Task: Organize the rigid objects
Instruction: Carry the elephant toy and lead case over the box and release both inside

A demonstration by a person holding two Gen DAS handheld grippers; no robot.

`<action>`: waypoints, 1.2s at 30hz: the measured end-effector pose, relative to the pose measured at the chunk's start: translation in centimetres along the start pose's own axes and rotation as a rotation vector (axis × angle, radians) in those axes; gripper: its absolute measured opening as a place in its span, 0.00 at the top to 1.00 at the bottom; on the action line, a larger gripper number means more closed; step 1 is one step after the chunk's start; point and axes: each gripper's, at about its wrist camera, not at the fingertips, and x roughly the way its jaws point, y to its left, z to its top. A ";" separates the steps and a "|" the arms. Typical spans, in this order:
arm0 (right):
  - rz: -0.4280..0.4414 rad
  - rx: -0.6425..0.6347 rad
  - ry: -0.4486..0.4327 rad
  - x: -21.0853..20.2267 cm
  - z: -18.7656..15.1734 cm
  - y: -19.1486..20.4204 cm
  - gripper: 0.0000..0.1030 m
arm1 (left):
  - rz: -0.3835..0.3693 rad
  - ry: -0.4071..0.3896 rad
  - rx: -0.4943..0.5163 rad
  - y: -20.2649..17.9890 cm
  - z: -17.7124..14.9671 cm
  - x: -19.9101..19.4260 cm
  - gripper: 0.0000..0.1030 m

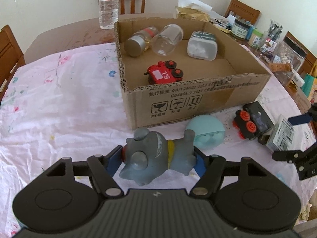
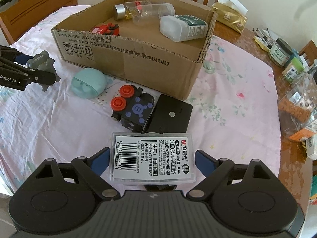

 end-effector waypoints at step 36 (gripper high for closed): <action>0.100 -0.095 -0.217 -2.0 13.5 -1.2 0.00 | 0.095 -0.075 -0.033 0.1 -1.3 -7.4 0.31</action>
